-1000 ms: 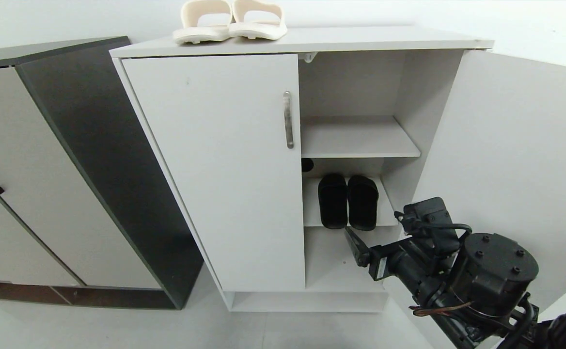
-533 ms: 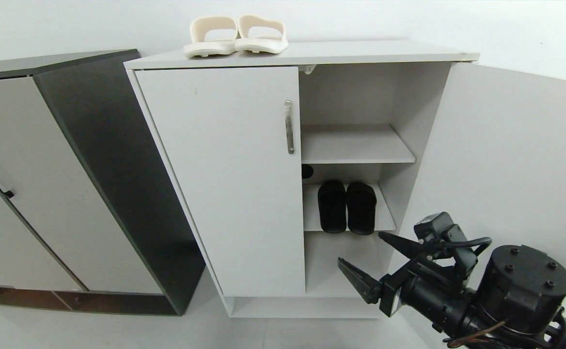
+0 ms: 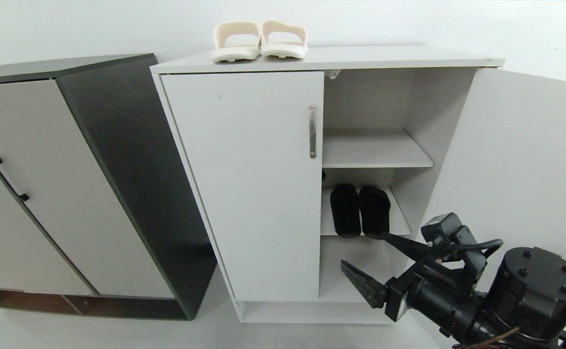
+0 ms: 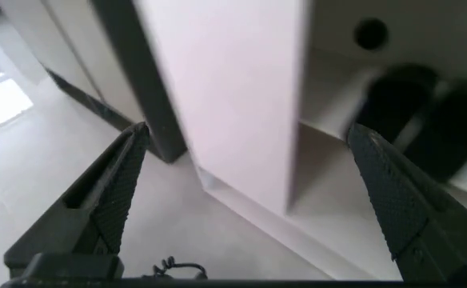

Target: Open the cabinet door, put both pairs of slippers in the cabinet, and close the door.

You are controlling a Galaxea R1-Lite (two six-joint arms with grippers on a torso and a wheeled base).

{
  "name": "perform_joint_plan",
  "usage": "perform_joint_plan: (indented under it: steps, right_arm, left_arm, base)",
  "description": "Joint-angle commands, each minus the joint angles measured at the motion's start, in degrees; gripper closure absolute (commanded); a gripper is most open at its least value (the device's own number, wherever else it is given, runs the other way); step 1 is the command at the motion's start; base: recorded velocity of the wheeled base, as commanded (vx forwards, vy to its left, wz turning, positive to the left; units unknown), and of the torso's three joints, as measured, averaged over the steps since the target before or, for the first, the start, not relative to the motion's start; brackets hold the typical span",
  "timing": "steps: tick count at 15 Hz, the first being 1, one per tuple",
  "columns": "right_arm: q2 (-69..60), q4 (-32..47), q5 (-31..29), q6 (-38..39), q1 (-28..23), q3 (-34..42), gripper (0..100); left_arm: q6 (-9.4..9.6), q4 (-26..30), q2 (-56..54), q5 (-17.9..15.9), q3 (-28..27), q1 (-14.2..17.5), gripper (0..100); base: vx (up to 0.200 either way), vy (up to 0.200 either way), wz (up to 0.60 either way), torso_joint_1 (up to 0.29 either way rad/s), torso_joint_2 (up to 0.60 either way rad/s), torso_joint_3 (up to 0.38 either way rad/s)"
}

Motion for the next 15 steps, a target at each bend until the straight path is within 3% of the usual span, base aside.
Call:
perform_joint_plan:
  steps: [1,9,15]
  right_arm:
    - [0.3,-0.02,-0.05,-0.08,-0.06,0.23,0]
    - [0.47,-0.28,0.03,-0.43,-0.33,1.64,0]
    - [2.85,-1.16,-0.05,-2.36,-1.21,2.17,0]
  left_arm:
    - [-0.06,-0.01,0.07,0.01,0.0,0.06,100]
    - [-0.15,-0.01,0.07,0.01,0.0,0.06,100]
    - [-0.24,-0.01,0.07,0.1,0.0,0.06,100]
  base:
    - [0.0,0.2,0.0,-0.002,-0.01,0.012]
    - [0.0,0.2,0.0,0.003,0.0,0.004]
    - [0.0,0.0,0.0,0.0,0.0,0.0]
